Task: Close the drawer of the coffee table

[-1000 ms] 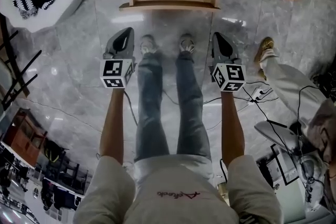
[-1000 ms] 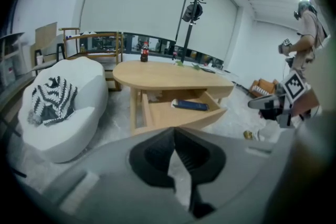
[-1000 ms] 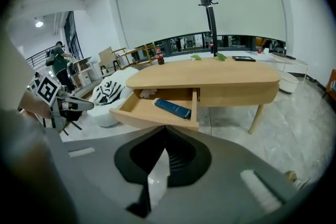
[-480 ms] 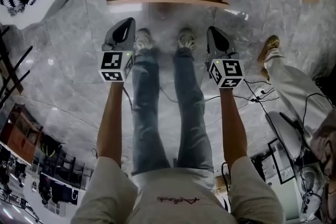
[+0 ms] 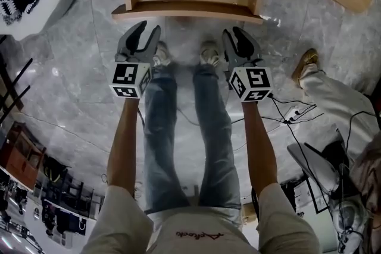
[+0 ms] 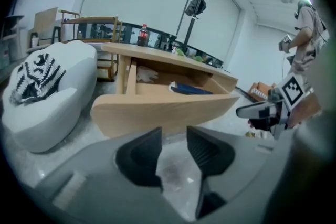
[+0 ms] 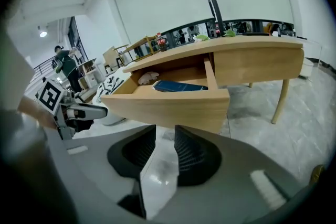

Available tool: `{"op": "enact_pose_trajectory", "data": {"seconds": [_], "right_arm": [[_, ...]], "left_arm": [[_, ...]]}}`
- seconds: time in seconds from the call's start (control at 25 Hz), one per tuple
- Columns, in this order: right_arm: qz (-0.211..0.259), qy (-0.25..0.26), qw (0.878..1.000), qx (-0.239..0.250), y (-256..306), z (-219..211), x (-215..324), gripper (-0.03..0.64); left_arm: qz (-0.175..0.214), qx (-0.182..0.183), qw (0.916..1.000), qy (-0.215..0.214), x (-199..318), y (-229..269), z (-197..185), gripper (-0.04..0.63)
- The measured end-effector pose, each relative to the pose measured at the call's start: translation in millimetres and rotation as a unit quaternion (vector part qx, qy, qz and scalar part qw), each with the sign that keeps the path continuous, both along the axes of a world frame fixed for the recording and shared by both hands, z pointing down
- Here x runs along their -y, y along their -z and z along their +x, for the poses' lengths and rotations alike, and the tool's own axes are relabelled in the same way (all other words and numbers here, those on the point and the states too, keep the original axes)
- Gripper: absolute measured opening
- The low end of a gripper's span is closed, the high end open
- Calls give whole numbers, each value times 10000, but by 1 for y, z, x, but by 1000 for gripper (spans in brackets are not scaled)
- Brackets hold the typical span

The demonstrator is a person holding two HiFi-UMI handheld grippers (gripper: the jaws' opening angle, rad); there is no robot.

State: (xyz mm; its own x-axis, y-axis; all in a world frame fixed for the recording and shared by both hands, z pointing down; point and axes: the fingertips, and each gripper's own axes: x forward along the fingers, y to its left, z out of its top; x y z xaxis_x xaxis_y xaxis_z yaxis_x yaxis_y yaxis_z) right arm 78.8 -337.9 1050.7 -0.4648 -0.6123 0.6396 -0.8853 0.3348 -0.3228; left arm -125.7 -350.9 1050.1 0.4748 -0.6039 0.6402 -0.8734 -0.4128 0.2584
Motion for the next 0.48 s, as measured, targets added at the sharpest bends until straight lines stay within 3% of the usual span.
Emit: {"op": "enact_pose_trajectory", "data": {"seconds": [0.48], "right_arm": [[194,-169,9995,-169,3,0,30,84]], "left_arm": [[113,-54,9997,202,22,6,-6,133]]}}
